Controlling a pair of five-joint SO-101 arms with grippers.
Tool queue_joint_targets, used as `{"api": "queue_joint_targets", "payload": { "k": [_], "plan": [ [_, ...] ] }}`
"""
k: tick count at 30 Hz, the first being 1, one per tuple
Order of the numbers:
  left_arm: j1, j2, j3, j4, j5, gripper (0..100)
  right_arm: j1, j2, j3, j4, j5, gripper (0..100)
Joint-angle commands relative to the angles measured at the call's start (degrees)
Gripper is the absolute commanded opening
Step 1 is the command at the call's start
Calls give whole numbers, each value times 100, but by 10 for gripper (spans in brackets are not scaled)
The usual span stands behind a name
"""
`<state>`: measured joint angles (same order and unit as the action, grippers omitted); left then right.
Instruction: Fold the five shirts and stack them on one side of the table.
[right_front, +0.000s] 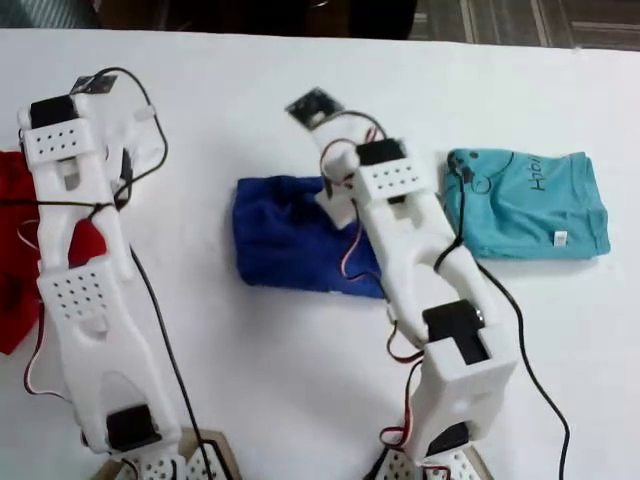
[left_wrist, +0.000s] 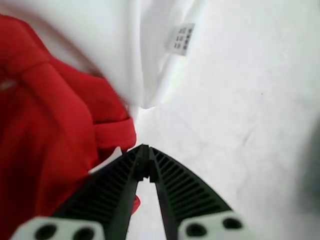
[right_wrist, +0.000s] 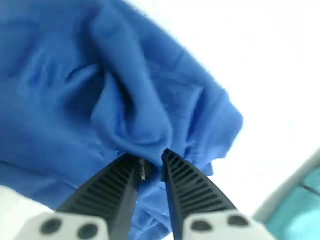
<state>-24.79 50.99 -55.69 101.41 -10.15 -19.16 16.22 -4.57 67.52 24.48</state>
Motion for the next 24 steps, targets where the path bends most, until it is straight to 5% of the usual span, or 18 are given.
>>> {"api": "queue_joint_targets", "payload": {
  "k": [1, 4, 11, 17, 21, 24],
  "plan": [
    [-44, -440, -13, 35, -53, 28, 215, 22, -668, 31, 62, 21],
    [-44, -440, -13, 44, -53, 28, 321, 470, -1204, 75, 62, 36],
    [-44, -440, -13, 53, -53, 28, 356, 1323, -2488, 664, 62, 285],
    [-44, -440, -13, 53, -53, 28, 382, 1464, -3402, 1297, 26, 236],
    [-44, -440, -13, 26, -53, 28, 31, 1464, -3789, 2053, 18, 2],
    [-44, -440, -13, 26, -53, 28, -207, 1534, -3763, 2229, 18, 28]
  ]
}}
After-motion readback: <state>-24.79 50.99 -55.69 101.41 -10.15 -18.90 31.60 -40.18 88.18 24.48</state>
